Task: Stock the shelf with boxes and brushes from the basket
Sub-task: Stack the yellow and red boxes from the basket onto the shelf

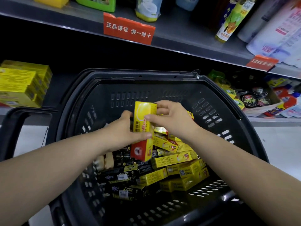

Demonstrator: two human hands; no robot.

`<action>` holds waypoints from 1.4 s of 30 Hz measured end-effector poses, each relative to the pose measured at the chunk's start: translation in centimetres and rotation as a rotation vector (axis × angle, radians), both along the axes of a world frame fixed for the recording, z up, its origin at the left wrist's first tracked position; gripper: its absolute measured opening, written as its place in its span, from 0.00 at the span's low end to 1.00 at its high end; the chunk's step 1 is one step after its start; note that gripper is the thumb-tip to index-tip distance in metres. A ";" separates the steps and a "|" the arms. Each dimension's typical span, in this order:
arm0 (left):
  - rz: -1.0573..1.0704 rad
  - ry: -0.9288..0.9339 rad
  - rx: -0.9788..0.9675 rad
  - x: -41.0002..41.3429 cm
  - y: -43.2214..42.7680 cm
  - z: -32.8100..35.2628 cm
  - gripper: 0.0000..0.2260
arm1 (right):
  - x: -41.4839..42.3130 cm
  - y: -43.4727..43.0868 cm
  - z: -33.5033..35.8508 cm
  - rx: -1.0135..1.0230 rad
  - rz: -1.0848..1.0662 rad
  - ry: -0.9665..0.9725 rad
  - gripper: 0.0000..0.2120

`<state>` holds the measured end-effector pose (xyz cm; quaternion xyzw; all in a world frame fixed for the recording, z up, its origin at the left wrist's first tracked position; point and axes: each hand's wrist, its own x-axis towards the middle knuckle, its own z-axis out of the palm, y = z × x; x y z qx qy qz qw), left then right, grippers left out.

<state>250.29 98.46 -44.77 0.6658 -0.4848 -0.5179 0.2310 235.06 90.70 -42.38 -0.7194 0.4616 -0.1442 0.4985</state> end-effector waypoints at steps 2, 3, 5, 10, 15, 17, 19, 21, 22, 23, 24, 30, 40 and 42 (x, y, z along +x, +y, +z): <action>0.044 0.063 -0.015 0.0 0.0 0.1 0.32 | 0.0 0.1 0.1 0.066 -0.004 -0.037 0.17; 0.065 0.100 -0.009 0.0 0.0 0.1 0.29 | -0.2 -0.2 0.0 0.074 -0.014 -0.057 0.14; 0.104 0.155 0.031 0.1 -0.1 0.0 0.24 | -1.4 -1.7 -0.7 0.057 -0.050 -0.034 0.06; 0.183 0.314 0.121 0.3 -0.3 -0.2 0.17 | -8.1 -5.3 -5.9 -0.287 0.359 1.086 0.30; 0.228 0.353 0.121 0.3 -0.5 -0.1 0.10 | -9.6 -4.7 -9.9 -0.277 0.456 1.256 0.31; 0.231 0.330 0.113 0.4 -0.6 -0.1 0.10 | -9.0 -4.5 -10.4 -0.361 0.464 1.308 0.32; 0.237 0.330 0.110 0.4 -0.6 -0.1 0.10 | -8.7 -4.3 -10.0 -0.377 0.481 1.333 0.33; 0.250 0.345 0.111 0.5 -0.6 -0.1 0.09 | -8.2 -4.5 -8.4 -0.420 0.475 1.347 0.33; 0.257 0.349 0.111 0.5 -0.7 -0.1 0.09 | -7.9 -4.8 -7.2 -0.438 0.426 1.311 0.33; 0.264 0.351 0.109 0.6 -0.7 -0.1 0.09 | -7.5 -5.1 -5.8 -0.430 0.343 1.223 0.32; 0.268 0.348 0.108 0.6 -0.8 -0.2 0.09 | -7.0 -5.4 -4.4 -0.397 0.247 1.087 0.32; 0.269 0.392 0.153 0.5 -0.8 0.4 0.09 | -3.7 -2.8 0.6 0.208 -0.059 0.146 0.32; 0.161 0.356 0.122 0.2 -0.2 0.6 0.34 | -1.6 -0.7 -0.9 0.213 -0.081 -0.096 0.16; 0.211 0.321 0.123 0.4 -0.3 0.2 0.33 | -2.3 -1.6 -1.5 0.217 -0.096 -0.059 0.18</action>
